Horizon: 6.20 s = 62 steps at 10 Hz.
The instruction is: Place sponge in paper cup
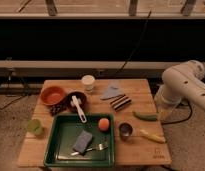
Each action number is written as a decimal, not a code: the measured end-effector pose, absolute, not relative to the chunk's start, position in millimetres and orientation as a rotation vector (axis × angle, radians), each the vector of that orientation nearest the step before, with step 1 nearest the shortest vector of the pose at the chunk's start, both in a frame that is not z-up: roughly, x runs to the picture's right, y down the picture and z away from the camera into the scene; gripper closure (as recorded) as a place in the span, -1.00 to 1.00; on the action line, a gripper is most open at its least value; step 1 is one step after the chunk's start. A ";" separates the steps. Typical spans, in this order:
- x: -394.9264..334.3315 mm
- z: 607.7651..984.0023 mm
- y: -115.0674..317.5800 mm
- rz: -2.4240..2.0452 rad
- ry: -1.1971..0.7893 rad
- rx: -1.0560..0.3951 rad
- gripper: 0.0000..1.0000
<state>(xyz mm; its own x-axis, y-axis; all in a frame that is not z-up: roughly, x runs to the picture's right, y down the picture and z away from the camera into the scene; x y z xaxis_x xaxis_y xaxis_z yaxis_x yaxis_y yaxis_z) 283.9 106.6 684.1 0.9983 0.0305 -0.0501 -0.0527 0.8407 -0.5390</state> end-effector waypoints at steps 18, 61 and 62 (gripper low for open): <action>283.9 684.1 106.6 0.044 0.040 -0.571 -0.30; -86.4 745.1 270.9 -0.863 -0.498 -0.740 -0.30; -88.1 744.7 273.7 -0.854 -0.500 -0.736 -0.30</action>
